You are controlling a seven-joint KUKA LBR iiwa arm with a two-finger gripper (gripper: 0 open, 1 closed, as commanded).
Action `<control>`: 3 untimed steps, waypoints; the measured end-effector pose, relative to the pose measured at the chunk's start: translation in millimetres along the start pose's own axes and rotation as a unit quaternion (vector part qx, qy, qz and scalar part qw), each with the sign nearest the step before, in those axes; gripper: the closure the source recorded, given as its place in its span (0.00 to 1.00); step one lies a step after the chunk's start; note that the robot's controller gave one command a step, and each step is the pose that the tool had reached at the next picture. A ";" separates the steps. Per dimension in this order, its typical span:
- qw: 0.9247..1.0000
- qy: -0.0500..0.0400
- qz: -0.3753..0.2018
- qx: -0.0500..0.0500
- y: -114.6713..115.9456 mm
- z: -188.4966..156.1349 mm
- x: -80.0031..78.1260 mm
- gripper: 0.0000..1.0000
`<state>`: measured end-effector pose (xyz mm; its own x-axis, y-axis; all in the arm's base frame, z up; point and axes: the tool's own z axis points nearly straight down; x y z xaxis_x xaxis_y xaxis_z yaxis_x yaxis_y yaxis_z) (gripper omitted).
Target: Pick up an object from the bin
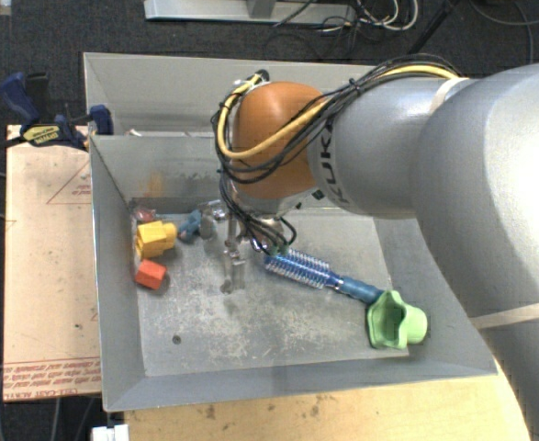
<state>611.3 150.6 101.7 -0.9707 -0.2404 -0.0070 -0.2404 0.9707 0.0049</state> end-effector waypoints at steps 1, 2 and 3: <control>0.999 -0.001 0.035 0.000 64.0 -1.0 -48.8 0.00; 0.999 -0.002 -0.033 0.005 84.5 28.0 -62.8 0.00; 0.997 0.001 0.076 0.010 79.2 27.9 -55.5 0.00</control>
Offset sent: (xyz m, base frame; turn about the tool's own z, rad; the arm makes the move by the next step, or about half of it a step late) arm 0.0312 0.0679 0.0008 0.0766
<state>646.3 241.0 74.6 -0.9959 -0.0905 -0.0057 -0.0904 0.9958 -0.0150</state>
